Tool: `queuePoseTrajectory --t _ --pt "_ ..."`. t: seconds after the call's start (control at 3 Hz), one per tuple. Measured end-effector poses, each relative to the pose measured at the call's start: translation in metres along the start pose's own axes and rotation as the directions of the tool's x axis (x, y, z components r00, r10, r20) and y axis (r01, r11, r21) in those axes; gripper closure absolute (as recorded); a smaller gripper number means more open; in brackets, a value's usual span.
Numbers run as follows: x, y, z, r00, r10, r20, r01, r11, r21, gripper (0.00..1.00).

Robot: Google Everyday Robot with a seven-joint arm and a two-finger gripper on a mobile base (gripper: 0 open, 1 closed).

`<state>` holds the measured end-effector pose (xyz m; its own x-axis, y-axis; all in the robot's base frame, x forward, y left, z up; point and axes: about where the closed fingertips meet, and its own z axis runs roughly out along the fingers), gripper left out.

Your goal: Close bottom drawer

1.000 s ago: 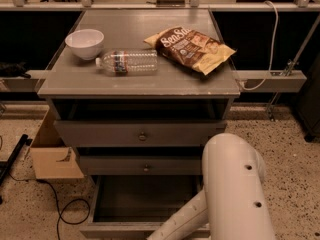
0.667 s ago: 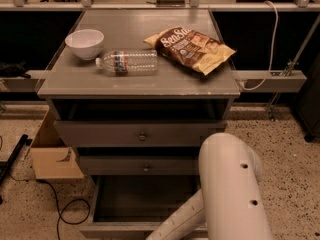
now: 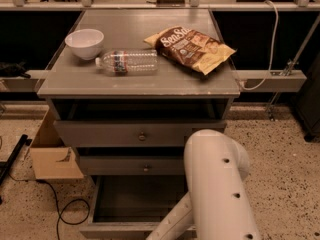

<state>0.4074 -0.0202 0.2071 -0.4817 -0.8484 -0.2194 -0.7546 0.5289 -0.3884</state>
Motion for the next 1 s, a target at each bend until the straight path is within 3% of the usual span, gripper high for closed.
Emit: queuePoseTrajectory --t 0.33,0.67,1.0 --pt "0.0007 -0.0049 0.0022 0.998 -0.062 -0.024 0.063 0.9970 0.044 0.00" --pt "0.0005 -0.0053 0.0023 0.998 -0.065 -0.026 0.066 0.9967 0.047 0.00" --pt "0.0006 -0.0053 0.0023 0.998 -0.065 -0.026 0.066 0.9967 0.047 0.16"
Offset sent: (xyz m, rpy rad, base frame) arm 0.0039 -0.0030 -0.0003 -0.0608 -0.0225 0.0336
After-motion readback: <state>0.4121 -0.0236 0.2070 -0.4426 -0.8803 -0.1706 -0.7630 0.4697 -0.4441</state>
